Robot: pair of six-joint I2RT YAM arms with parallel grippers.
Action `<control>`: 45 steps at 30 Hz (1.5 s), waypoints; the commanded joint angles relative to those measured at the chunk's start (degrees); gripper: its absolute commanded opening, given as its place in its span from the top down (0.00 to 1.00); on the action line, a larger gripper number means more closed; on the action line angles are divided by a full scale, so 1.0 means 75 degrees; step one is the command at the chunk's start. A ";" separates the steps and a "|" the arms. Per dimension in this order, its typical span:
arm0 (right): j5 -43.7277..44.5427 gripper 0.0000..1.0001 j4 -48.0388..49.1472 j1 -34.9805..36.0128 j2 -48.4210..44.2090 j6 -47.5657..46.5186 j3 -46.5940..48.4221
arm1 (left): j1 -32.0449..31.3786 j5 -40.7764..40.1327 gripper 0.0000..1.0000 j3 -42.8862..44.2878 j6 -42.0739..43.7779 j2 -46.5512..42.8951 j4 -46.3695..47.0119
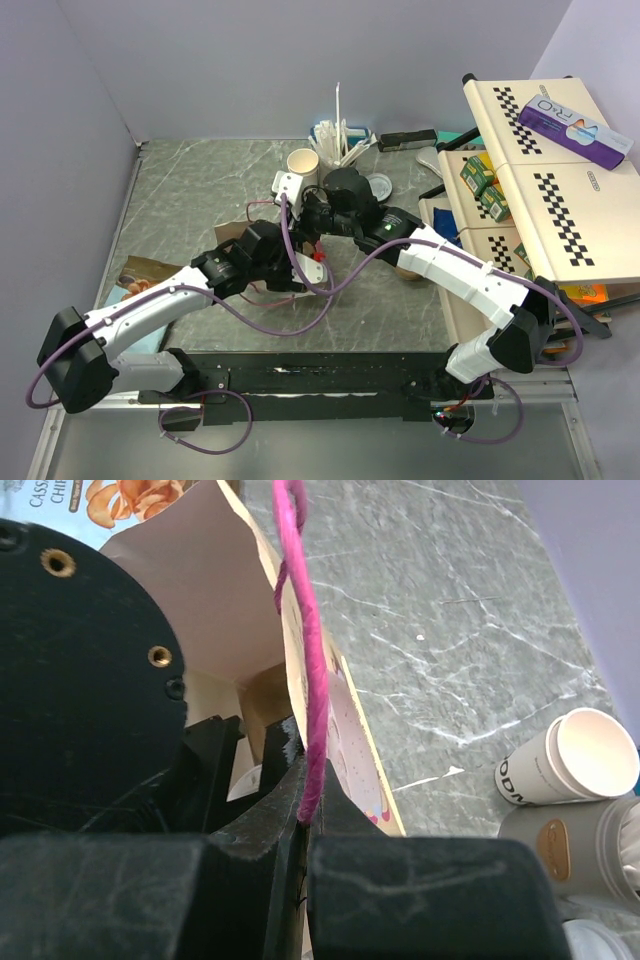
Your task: Pack the takeout coffee
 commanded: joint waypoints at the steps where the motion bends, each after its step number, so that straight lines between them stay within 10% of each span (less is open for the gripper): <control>1: -0.0104 1.00 0.0239 0.0119 -0.0572 0.0072 0.0009 | -0.0066 -0.0151 0.99 -0.0074 -0.0245 0.0156 0.0286; 45: 0.0189 1.00 0.0332 0.0131 -0.0560 0.0061 -0.0179 | -0.0149 -0.1135 0.99 0.0325 -0.0139 -0.0219 -0.0183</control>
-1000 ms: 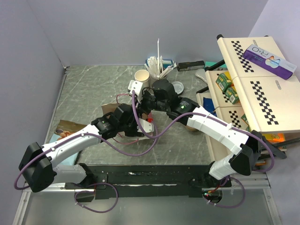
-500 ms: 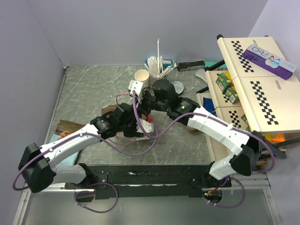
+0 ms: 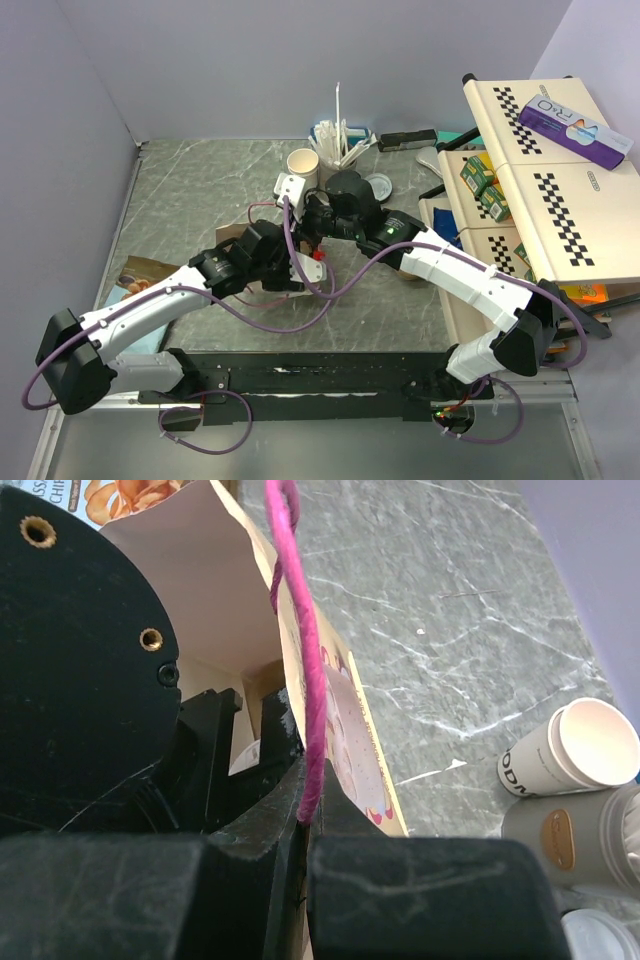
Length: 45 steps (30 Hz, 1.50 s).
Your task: Pack the takeout coffee
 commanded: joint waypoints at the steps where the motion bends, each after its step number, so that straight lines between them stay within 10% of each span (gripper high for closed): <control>1: 0.0005 1.00 0.0309 0.0075 -0.0374 -0.0050 0.0040 | -0.0038 -0.0546 0.99 0.0059 -0.0032 -0.0158 0.0511; 34: -0.1354 1.00 0.0192 0.0017 -0.0210 0.0911 0.0239 | -0.0237 -0.0570 0.99 0.0129 0.0097 0.1506 0.1367; 45: -0.1518 1.00 0.0168 -0.0006 -0.0198 0.0911 0.0298 | -0.0284 -0.0465 0.68 0.0434 -0.0113 0.1658 0.1367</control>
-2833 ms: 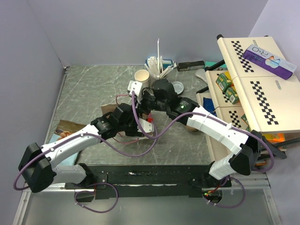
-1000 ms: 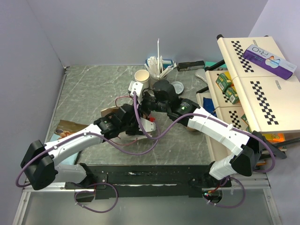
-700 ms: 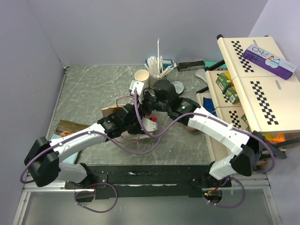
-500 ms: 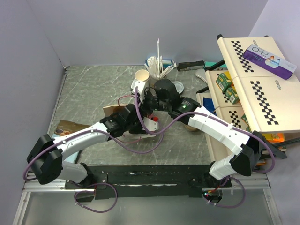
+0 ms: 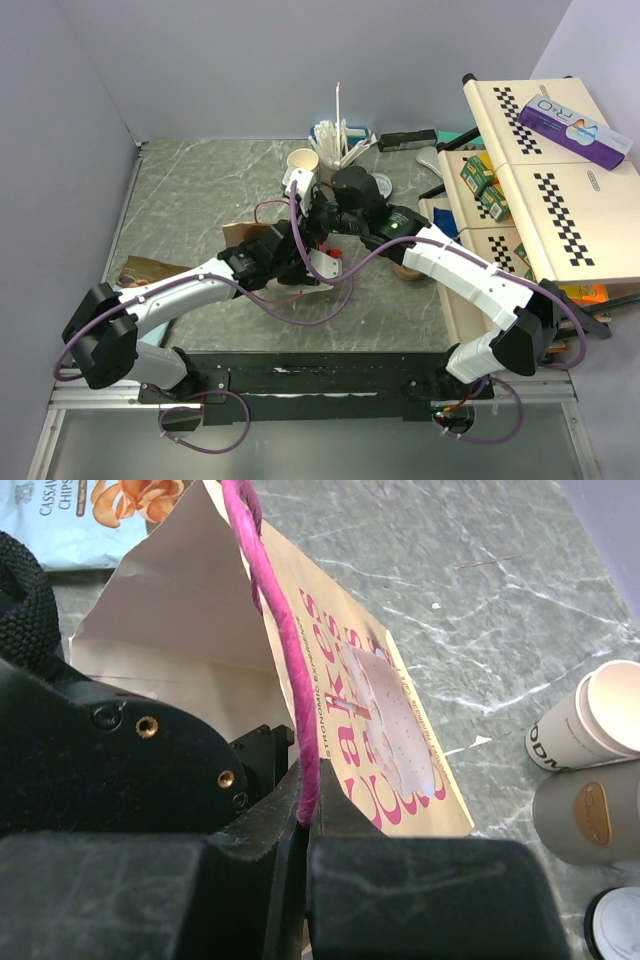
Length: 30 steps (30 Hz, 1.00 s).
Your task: Pack the takeout coffee
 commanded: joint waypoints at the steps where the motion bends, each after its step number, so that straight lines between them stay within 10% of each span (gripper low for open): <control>1: -0.1134 1.00 0.0419 0.0305 -0.0201 0.0293 0.0295 | -0.0036 0.0237 0.66 0.0367 -0.0387 0.0301 0.0009; 5: -0.1157 1.00 0.0407 0.0305 -0.0201 0.0305 0.0283 | -0.0036 0.0436 0.69 0.0426 -0.0692 0.0347 -0.0049; 8: -0.1157 1.00 0.0419 0.0305 -0.0189 0.0293 0.0295 | -0.0036 0.0507 0.98 0.0473 -0.0786 0.0429 -0.0085; 14: -0.1262 1.00 0.0407 0.0294 -0.0143 0.0352 0.0330 | -0.0036 0.0554 0.98 0.0484 -0.0670 0.0569 0.0173; 24: -0.1298 1.00 0.0372 0.0270 -0.0119 0.0364 0.0365 | -0.0036 0.0378 0.82 0.0953 -0.0692 0.1437 0.0079; 30: -0.1286 1.00 0.0349 0.0212 -0.0096 0.0270 0.0424 | -0.0025 0.0413 0.43 0.0918 -0.1078 0.0993 0.0056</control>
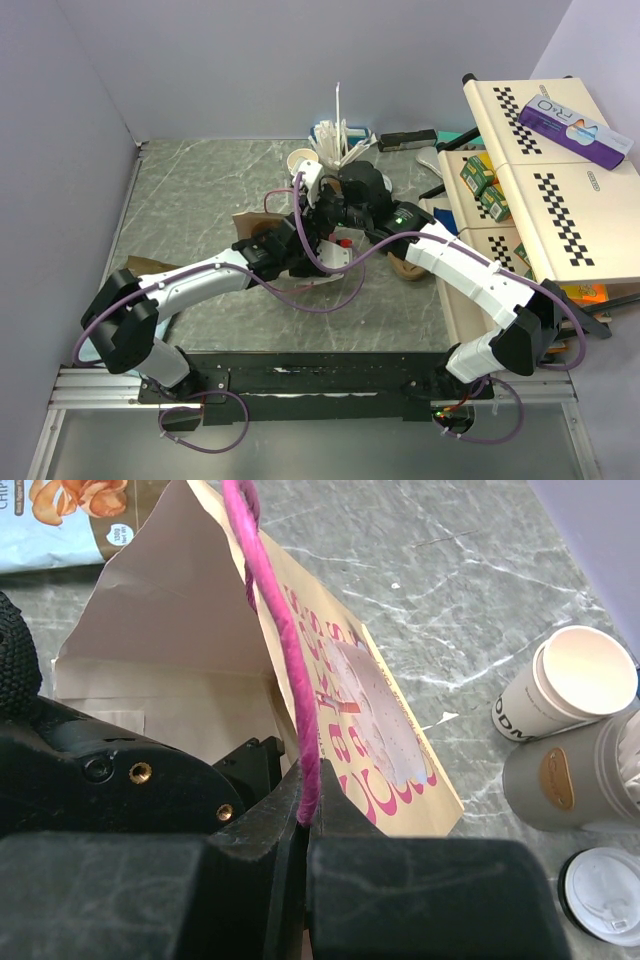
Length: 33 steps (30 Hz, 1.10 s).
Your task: Pack the takeout coffee
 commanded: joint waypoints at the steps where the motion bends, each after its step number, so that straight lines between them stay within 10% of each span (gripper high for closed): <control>1: -0.1580 1.00 0.0358 0.0564 -0.0087 0.0296 0.0432 | -0.0013 0.0384 0.40 0.0204 -0.0706 -0.0016 -0.0230; 12: -0.1663 1.00 0.0147 0.0389 -0.0122 0.0168 0.0433 | 0.0093 0.0853 0.01 0.0239 -0.1374 -0.0802 -0.0979; 33: -0.2154 1.00 -0.0123 -0.0220 0.0054 0.0893 0.0304 | 0.0315 0.1075 0.01 0.0239 -0.1890 -0.1482 -0.1378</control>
